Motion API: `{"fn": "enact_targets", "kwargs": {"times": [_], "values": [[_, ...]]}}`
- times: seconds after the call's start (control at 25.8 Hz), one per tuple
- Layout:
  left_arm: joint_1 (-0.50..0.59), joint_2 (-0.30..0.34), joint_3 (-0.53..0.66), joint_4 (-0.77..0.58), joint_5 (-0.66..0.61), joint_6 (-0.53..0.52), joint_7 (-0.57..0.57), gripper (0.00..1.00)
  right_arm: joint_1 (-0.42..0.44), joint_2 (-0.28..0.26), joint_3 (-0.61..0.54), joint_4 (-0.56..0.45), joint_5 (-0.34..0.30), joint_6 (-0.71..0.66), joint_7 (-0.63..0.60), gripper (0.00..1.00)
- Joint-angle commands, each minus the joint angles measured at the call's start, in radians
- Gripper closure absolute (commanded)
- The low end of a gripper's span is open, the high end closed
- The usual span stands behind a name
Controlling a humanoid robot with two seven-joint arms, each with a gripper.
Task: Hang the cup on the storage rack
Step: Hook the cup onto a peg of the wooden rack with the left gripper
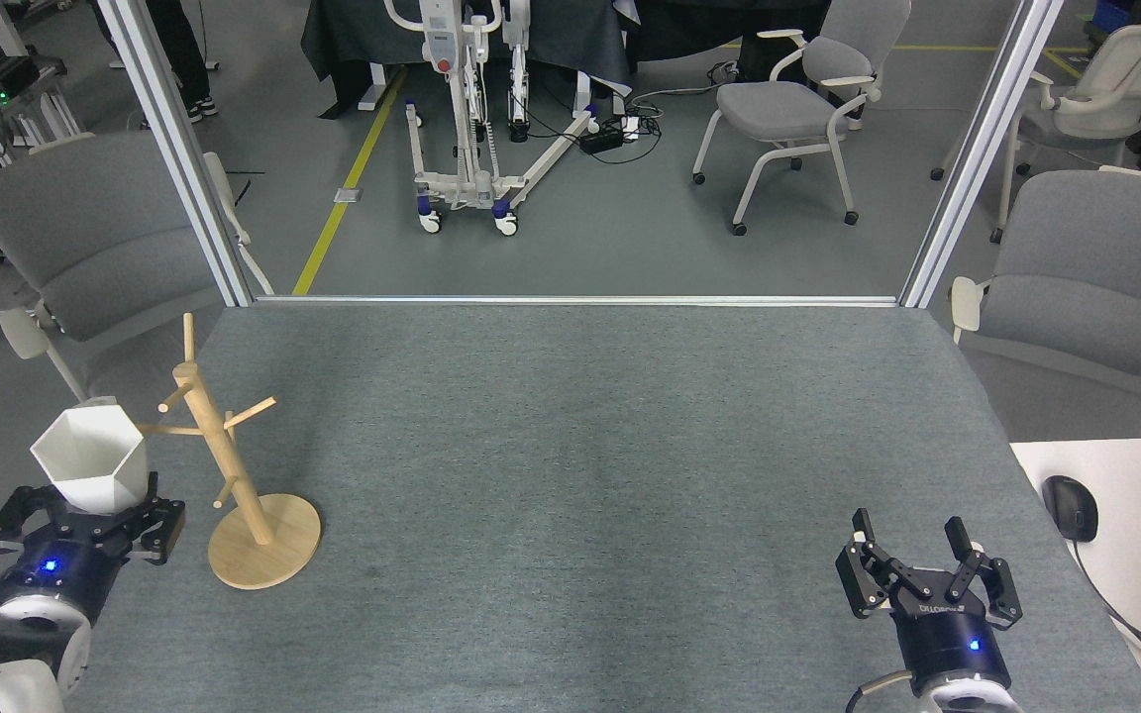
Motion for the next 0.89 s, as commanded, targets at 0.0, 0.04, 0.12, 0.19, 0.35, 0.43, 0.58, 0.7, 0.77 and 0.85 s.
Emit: {"fn": "enact_targets", "kwargs": {"times": [0.0,0.04,0.12,0.19,0.35,0.43,0.58,0.7,0.77,0.85], "values": [[0.001,0.003,-0.02,0.0,-0.006,0.004,0.001,1.0,0.0,0.004,0.004,0.0,0.0,-0.001,-0.002,0.0],[0.004,0.003,-0.021,0.0,-0.008,0.004,0.001,1.0,0.0,0.004,0.002,0.0,0.0,-0.001,-0.002,0.0],[0.006,0.003,-0.038,0.002,-0.017,0.004,0.001,1.0,0.0,0.002,0.001,0.0,0.0,-0.001,-0.002,0.0],[0.006,0.0,-0.041,0.005,-0.02,0.006,0.001,1.0,0.0,0.004,0.001,0.0,0.0,-0.001,-0.002,0.0],[-0.002,-0.002,-0.038,0.023,-0.015,0.008,-0.001,1.0,0.0,0.005,0.005,0.0,0.0,-0.002,-0.002,0.0],[-0.011,0.003,-0.035,0.037,-0.009,0.008,0.001,1.0,0.0,0.004,0.004,0.0,0.0,-0.004,-0.002,0.0],[-0.016,0.008,-0.024,0.042,0.0,0.008,0.002,1.0,0.0,0.005,0.008,0.002,-0.002,-0.008,-0.002,0.0],[-0.013,0.009,0.0,0.039,0.014,0.003,0.004,1.0,0.0,0.004,0.008,0.0,-0.002,-0.01,-0.002,0.0],[-0.01,0.008,0.0,0.033,0.015,-0.003,0.007,1.0,-0.001,0.004,0.008,0.0,-0.002,-0.01,-0.002,0.0],[-0.005,0.009,0.0,0.028,0.023,-0.006,0.01,1.0,-0.003,0.005,0.011,0.0,-0.002,-0.011,-0.002,0.0]]}}
